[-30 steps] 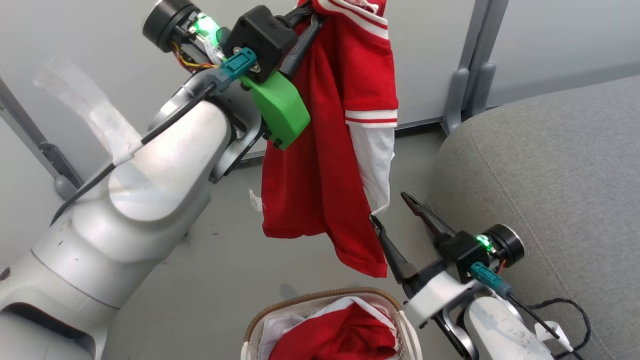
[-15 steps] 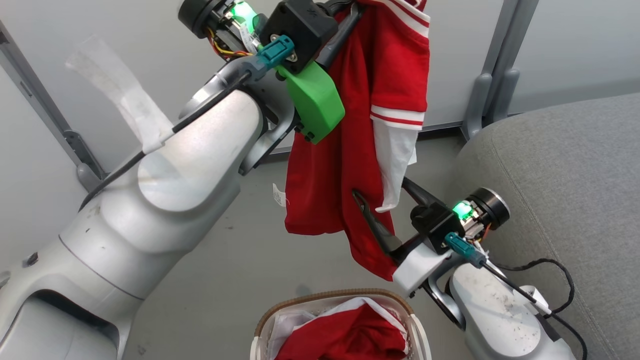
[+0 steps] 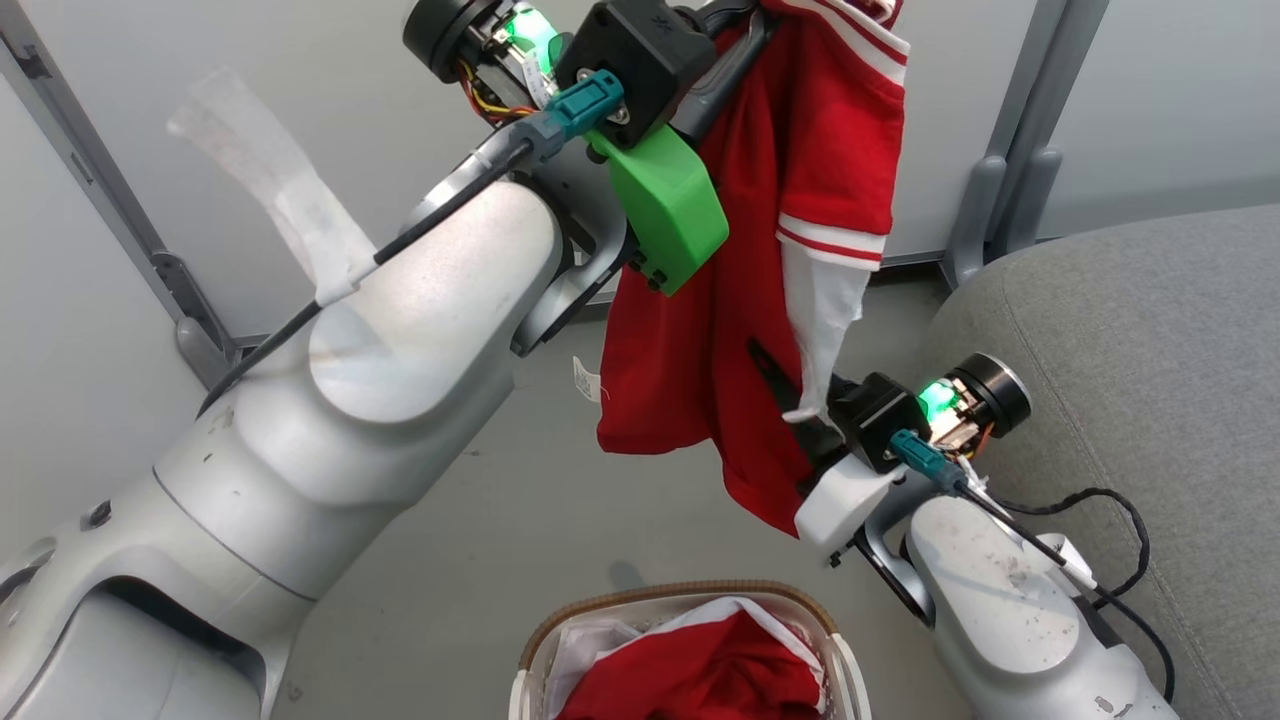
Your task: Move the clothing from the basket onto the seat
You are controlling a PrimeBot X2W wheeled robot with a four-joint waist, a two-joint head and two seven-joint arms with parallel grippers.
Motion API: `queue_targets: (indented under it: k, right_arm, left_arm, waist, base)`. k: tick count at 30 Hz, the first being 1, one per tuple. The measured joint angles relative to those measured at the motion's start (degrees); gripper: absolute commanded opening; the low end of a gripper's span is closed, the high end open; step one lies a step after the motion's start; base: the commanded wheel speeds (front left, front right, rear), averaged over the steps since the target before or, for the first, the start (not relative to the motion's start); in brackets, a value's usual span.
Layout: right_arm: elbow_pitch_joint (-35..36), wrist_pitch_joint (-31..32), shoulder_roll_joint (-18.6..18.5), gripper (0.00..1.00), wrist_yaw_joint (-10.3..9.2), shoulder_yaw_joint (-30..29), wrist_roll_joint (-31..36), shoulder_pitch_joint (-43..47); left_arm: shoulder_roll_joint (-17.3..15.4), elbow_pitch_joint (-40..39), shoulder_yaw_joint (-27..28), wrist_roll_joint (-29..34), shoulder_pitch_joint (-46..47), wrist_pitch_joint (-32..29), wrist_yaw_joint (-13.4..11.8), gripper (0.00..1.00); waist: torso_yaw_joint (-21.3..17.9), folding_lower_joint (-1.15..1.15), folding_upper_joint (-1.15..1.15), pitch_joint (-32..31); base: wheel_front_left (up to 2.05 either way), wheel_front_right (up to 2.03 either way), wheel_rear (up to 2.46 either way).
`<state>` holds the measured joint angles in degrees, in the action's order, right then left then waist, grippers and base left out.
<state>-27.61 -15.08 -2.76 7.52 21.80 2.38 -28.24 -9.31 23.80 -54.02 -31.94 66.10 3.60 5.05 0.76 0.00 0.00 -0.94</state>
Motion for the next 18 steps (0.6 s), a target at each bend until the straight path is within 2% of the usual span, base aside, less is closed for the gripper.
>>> queue_targets:
  k: [16, 17, 18]
  right_arm:
    - [0.9, 0.0, 0.0, 0.0, 0.0, -1.6, -2.7, 0.1]
    - [1.4, 0.0, 0.0, 0.0, 0.0, -2.0, -2.9, 0.3]
    - [1.8, 0.0, 0.0, 0.0, 0.0, -2.3, -3.0, 0.4]
  left_arm:
    - [-3.6, 8.0, 2.0, -4.1, -7.2, 2.8, -1.3, 0.0]
    - [-4.0, 9.0, 2.1, -4.4, -8.0, 3.2, -1.3, 0.04]
    - [-4.1, 9.7, 2.3, -4.9, -8.7, 3.6, -1.3, 0.12]
  waist:
    - [-1.7, 0.0, 0.0, 1.3]
    - [-1.9, 0.0, 0.0, 1.4]
    - [-2.0, 0.0, 0.0, 1.5]
  base:
    - [0.0, 0.0, 0.0]
    - [0.0, 0.0, 0.0]
    - [0.0, 0.0, 0.0]
